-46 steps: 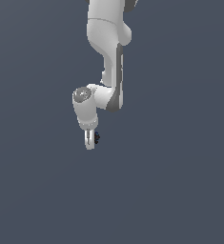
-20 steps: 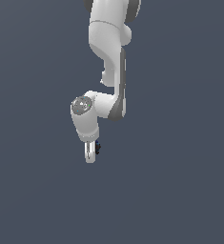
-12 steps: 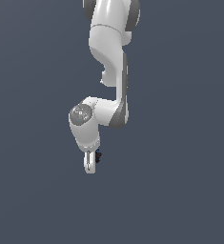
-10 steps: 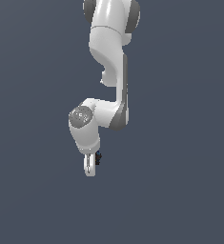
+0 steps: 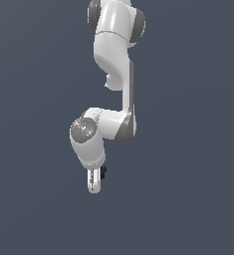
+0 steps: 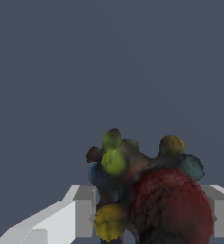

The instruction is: Pick up the object and move it to a goal position.

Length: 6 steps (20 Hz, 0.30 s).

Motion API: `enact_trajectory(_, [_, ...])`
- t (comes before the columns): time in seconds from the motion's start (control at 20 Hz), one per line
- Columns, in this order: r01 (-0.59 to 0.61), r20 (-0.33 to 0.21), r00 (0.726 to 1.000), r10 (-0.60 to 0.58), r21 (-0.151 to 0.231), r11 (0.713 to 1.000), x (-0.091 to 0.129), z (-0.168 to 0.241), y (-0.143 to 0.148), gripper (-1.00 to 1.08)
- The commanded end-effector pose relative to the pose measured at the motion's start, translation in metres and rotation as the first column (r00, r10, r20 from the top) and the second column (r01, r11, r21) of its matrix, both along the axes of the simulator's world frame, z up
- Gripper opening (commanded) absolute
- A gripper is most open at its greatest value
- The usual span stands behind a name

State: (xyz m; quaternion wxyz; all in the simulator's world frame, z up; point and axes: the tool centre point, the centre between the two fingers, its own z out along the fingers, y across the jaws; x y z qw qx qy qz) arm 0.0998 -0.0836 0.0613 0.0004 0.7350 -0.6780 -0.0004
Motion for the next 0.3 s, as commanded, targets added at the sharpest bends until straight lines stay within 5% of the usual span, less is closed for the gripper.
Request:
enact_trajectory(0.0, [0.000, 0.001, 1.000, 0.000, 0.000, 1.000, 0.0045, 0.0015, 0.0003, -1.00])
enact_trajectory(0.25, [0.000, 0.001, 1.000, 0.000, 0.000, 1.000, 0.0071, 0.0020, 0.0006, -1.00])
